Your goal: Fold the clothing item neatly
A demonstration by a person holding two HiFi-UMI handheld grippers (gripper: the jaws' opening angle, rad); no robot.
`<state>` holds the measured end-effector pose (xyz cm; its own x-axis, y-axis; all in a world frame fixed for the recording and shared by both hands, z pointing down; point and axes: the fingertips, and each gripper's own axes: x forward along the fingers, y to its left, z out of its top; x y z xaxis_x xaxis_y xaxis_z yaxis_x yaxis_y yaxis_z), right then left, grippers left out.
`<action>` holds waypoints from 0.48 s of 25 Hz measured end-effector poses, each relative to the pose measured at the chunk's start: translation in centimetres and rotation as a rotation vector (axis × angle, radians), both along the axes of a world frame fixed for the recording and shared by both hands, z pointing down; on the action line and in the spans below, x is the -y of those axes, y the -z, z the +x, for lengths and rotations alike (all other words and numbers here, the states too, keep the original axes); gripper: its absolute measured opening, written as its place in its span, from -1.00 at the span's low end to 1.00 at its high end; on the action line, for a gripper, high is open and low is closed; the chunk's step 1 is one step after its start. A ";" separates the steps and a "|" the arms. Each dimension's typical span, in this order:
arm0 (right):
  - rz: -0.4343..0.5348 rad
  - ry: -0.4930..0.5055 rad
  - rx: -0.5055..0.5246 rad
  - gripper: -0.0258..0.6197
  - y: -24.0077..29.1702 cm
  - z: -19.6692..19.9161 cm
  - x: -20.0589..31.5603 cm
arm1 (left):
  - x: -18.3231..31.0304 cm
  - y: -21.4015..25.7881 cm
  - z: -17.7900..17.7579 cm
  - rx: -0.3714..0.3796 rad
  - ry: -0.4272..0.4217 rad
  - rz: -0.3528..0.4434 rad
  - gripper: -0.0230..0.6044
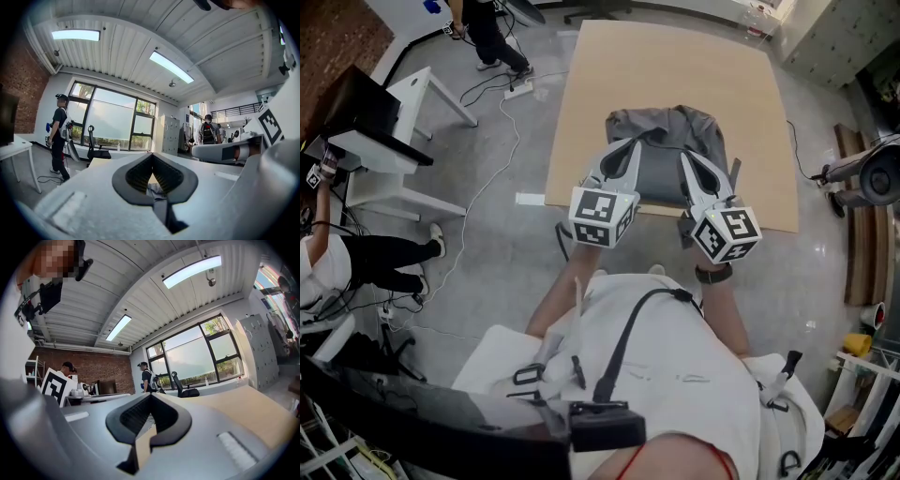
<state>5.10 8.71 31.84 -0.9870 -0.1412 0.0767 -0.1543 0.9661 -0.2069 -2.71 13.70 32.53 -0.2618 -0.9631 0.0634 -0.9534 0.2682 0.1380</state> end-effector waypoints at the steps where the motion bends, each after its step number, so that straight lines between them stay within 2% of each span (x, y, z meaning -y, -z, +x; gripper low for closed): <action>1: -0.001 0.002 0.000 -0.91 0.0 0.0 0.0 | 0.0 0.2 0.0 -0.006 -0.002 0.006 -0.93; 12: 0.036 -0.006 -0.015 -0.91 -0.2 -0.3 0.4 | 0.2 0.2 -0.5 0.003 0.006 0.011 -0.93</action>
